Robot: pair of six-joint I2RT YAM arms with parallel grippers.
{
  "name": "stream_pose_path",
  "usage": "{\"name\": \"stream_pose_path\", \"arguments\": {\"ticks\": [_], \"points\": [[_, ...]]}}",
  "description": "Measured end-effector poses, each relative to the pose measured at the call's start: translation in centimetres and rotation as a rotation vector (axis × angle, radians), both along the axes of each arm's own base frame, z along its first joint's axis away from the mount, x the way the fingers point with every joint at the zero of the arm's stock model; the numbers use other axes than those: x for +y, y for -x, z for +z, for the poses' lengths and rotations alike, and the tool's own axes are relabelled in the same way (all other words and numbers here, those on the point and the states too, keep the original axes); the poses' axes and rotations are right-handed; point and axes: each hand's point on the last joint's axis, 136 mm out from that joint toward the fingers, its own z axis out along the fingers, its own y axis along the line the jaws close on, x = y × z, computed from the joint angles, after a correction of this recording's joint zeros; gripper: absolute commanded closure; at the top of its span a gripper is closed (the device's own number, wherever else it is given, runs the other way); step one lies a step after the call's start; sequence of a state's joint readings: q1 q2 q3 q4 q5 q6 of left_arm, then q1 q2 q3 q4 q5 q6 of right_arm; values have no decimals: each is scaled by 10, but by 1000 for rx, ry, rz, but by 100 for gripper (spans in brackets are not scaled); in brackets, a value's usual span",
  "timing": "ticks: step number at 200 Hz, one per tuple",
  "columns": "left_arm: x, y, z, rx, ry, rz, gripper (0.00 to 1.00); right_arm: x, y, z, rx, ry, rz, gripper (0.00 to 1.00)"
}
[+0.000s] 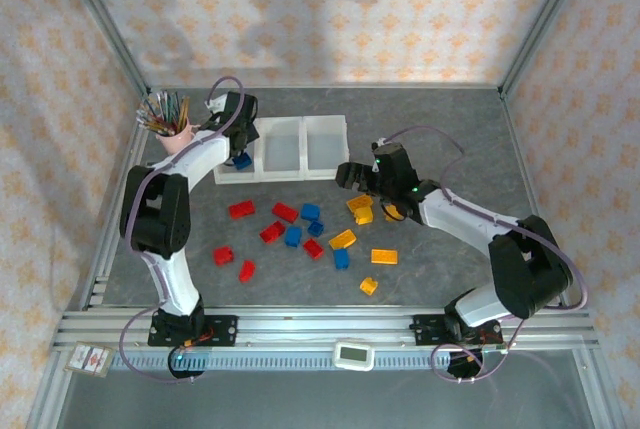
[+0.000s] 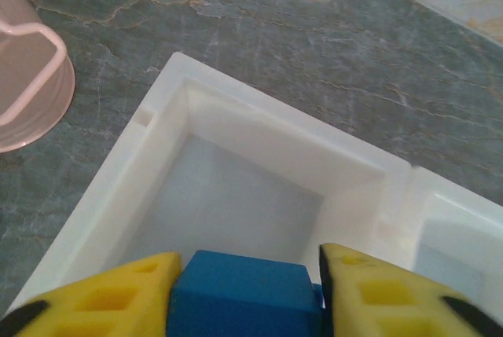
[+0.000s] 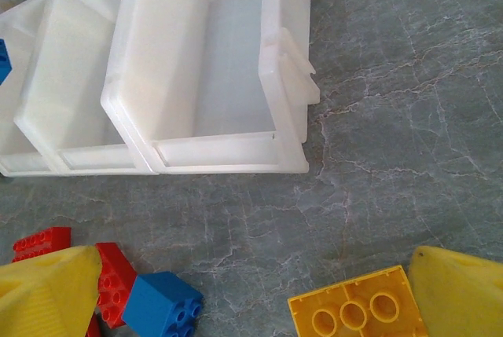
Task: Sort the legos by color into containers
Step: Place the lego in the container, then pick up the lego from the center of the table.
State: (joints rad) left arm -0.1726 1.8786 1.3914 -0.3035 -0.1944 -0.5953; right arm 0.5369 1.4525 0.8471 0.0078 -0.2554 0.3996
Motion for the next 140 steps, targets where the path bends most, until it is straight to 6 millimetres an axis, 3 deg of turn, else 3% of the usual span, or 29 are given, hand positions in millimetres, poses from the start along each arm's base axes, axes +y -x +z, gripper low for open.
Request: {"name": "stream_pose_path", "arguments": {"ticks": [33, 71, 94, 140], "points": [[5, -5, 0, -4, 3, 12, 34, 1, -2, 5, -10, -5, 0, 0], [4, -4, 7, -12, -3, -1, 30, 3, -4, 9, -19, -9, 2, 0], [1, -2, 21, -37, 16, -21, 29, 2, -4, 9, -18, -3, 6, 0], [-25, 34, 56, -100, 87, -117, 28, -2, 1, 11, -14, 13, 12, 0]]}}
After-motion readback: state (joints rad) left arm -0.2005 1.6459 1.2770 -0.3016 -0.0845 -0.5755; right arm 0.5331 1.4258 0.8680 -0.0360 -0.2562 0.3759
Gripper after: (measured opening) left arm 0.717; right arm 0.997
